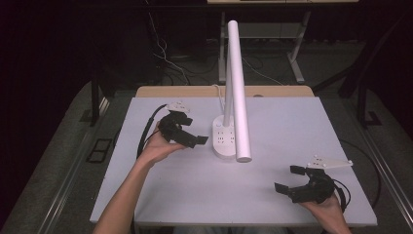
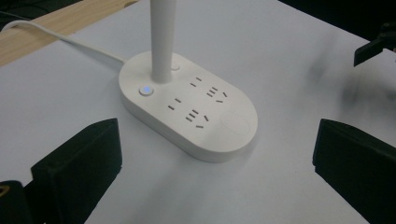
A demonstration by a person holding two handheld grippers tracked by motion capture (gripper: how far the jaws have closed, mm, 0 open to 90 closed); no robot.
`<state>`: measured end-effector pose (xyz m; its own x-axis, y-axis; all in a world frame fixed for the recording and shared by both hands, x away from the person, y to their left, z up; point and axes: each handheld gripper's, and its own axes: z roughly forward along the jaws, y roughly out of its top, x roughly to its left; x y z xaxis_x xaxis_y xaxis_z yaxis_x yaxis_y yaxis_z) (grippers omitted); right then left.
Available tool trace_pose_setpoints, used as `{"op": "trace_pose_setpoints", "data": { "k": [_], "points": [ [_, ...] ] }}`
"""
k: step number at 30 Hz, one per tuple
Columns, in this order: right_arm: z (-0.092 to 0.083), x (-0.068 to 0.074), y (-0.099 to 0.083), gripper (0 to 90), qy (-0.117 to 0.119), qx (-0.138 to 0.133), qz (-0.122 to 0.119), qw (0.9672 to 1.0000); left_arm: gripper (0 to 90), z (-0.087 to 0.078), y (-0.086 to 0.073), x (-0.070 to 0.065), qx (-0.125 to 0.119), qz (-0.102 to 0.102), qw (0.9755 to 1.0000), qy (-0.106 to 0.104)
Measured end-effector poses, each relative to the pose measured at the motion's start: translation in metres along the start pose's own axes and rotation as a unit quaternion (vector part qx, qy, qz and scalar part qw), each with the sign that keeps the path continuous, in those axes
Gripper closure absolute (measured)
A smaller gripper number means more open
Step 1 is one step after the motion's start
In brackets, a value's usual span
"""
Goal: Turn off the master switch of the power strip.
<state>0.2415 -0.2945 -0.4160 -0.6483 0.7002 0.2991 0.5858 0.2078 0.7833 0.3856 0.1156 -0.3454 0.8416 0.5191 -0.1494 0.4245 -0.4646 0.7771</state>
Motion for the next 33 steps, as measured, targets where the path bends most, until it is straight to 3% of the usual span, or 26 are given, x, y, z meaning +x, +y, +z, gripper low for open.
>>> {"op": "trace_pose_setpoints", "data": {
  "k": [9, 19, 32, 33],
  "points": [
    [0.0, 0.0, 0.0, 0.0, -0.001, 0.002, 0.001, 1.0, 0.7, 0.004, 0.01, 0.01, 0.009, -0.002, 0.9999, 0.006],
    [0.0, 0.0, 0.0, 0.0, -0.002, 0.002, 0.0, 1.0, 1.1, 0.015, 0.017, 0.024, 0.012, -0.021, 0.9996, 0.012],
    [0.002, 0.0, -0.001, 0.0, -0.004, 0.001, -0.002, 1.0, 2.7, 0.025, 0.024, 0.041, -0.003, -0.047, 0.9985, 0.03],
    [0.002, 0.0, -0.001, 0.0, -0.004, 0.001, -0.002, 1.0, 2.9, 0.027, 0.025, 0.041, -0.014, -0.059, 0.9976, 0.035]
  ]
}}
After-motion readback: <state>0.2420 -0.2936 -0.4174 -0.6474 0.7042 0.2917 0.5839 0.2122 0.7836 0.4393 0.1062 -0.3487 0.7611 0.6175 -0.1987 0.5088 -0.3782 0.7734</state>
